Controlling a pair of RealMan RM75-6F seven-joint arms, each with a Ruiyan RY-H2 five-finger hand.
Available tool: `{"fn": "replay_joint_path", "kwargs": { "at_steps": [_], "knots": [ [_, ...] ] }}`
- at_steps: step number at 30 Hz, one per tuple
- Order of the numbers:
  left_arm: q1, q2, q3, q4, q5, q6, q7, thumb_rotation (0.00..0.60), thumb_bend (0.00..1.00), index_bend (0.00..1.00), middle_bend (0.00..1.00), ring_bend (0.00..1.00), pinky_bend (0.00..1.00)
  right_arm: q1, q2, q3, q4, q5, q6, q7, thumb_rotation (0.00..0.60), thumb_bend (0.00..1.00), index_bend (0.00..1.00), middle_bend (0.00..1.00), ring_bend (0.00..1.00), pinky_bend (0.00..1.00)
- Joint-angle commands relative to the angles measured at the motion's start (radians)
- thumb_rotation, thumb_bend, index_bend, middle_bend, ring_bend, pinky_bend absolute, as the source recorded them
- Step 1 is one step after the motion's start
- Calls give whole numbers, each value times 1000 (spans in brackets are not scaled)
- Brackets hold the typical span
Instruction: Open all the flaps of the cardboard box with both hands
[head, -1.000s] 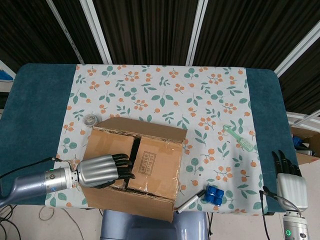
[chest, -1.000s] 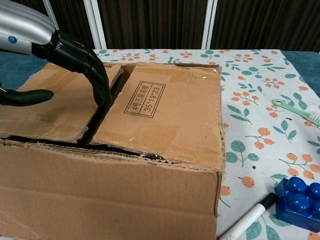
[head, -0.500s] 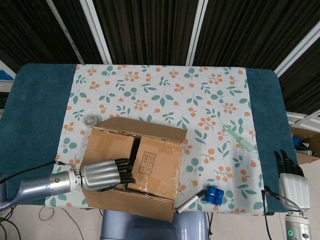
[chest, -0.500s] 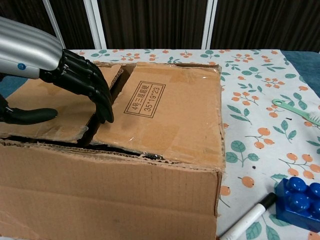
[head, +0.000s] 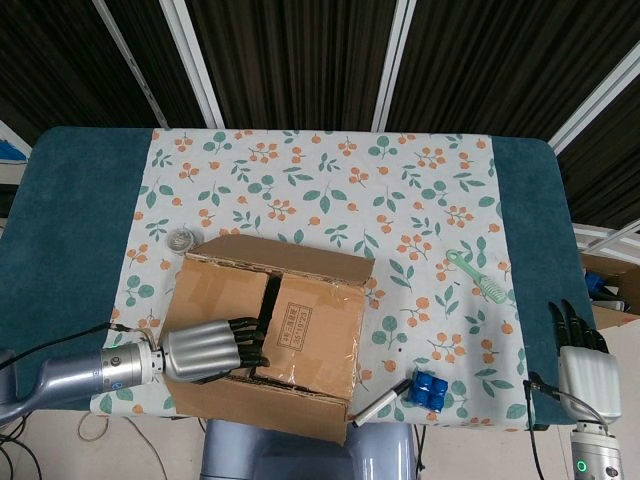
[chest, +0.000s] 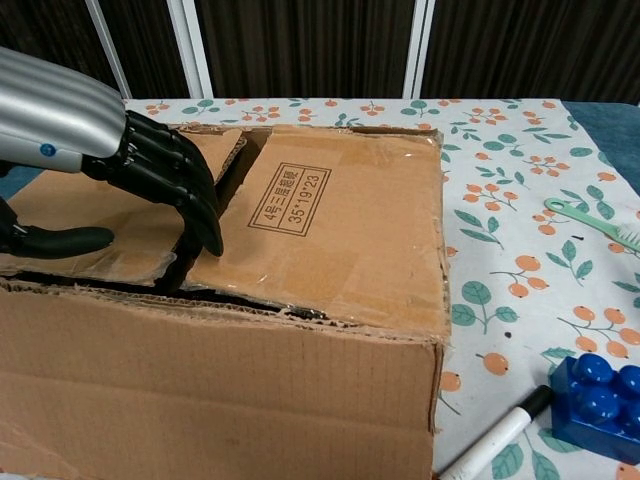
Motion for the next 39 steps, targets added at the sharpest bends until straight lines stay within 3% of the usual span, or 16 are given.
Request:
{"fn": "replay_joint_path", "kwargs": {
  "at_steps": [1, 21, 39],
  "knots": [
    [-5, -2, 3, -3, -2, -6, 9, 600, 613, 188, 286, 130, 100, 0, 0, 0, 0, 0, 0, 1, 600, 178, 0, 79, 168, 233],
    [-21, 4, 7, -23, -42, -39, 62, 600, 613, 186, 423, 129, 77, 0, 5, -3, -1, -2, -2, 10, 600, 178, 0, 79, 170, 233],
    [-22, 20, -23, -35, -90, -29, 107, 600, 613, 186, 480, 128, 72, 1, 3, -5, 0, -3, -5, 9, 600, 179, 0, 79, 170, 233]
  ]
}}
